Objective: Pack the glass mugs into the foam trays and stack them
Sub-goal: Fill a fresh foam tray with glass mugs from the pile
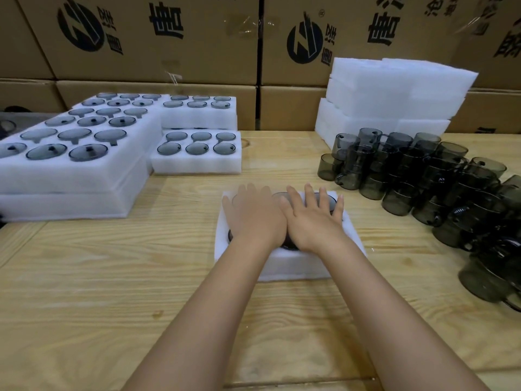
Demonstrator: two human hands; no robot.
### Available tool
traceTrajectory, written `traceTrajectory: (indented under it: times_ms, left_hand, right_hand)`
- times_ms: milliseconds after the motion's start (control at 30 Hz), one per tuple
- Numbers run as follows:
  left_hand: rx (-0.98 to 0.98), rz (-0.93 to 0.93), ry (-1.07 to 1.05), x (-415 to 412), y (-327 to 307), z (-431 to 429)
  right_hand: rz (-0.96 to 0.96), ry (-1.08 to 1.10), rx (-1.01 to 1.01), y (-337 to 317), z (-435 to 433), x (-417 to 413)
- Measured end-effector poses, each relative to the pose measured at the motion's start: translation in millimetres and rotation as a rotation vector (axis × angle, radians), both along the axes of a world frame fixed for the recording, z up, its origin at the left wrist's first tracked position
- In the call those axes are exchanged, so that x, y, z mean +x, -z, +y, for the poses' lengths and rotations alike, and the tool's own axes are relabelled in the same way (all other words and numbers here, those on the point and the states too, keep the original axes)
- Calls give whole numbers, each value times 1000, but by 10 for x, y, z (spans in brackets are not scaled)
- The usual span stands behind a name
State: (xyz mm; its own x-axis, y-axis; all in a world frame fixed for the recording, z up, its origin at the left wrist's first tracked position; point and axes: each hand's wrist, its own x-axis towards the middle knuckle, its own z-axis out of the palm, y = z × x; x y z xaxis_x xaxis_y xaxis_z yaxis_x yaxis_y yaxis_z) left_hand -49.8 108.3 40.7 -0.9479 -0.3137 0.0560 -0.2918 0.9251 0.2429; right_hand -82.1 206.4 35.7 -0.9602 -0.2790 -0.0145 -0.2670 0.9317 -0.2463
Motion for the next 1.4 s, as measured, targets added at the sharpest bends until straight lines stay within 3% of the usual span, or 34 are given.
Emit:
traceTrajectory:
  times_ms: [100,167,267,333,400,467,600,767,1167,1400]
  left_hand:
    - [-94,101,-32,56,-26,47]
    - [-225,372,-25,168,-32,117]
    - [-215,712,105,366,112,270]
    - [-208,723,170,480,259,315]
    - [-285,735,219,498,329,270]
    - [-355,735,224,460,329,224]
    - [-409,729,196,346,334,174]
    - [-481,784,166,240,352,89]
    - [-384,976,209,151,421,17]
    - [-340,945,212,159,415,16]
  right_hand:
    - [26,3,-22,18,7,10]
    - [54,-2,7,46,20,-3]
    - [79,-1,-54,64,55,-31]
    - [125,17,-368,53,89,-25]
    - [102,30,-839,2,166,48]
    - [205,22,-1054,-51,284,185]
    - [542,-54,-918,21,570,347]
    - [489,103,-792,180,852,24]
    - [412,204,-148,-339,860,-1306]
    - [412,222,-192,-334,810,-1317]
